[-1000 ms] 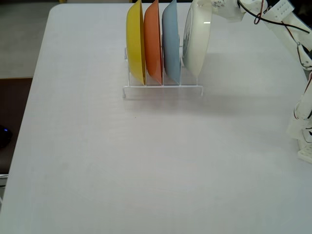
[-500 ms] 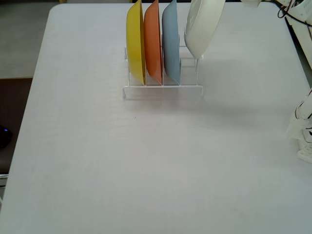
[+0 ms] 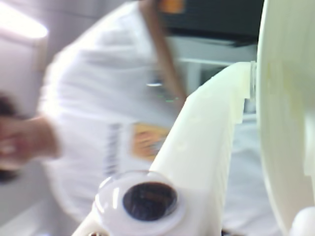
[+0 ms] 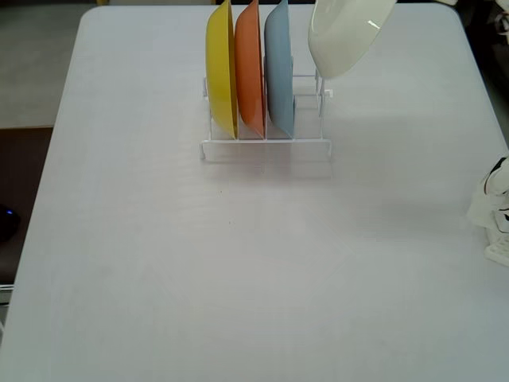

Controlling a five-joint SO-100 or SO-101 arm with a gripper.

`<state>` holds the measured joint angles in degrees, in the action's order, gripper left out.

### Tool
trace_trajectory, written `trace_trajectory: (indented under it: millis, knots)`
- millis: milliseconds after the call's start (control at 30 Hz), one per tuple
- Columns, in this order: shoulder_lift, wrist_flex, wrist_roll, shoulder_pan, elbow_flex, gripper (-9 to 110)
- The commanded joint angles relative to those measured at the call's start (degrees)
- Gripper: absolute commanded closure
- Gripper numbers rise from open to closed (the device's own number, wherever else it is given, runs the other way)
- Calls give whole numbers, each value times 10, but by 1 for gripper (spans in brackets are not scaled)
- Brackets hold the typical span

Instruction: Please take one of the plates.

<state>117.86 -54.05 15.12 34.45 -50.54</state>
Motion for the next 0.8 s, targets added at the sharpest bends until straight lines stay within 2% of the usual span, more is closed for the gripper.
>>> trace_trajectory:
  millis: [0, 267, 767]
  knots:
    - [75, -8, -30, -36, 3, 102]
    - [133, 10, -92, -151, -44, 102]
    - [92, 87, -160, -406, -53, 102]
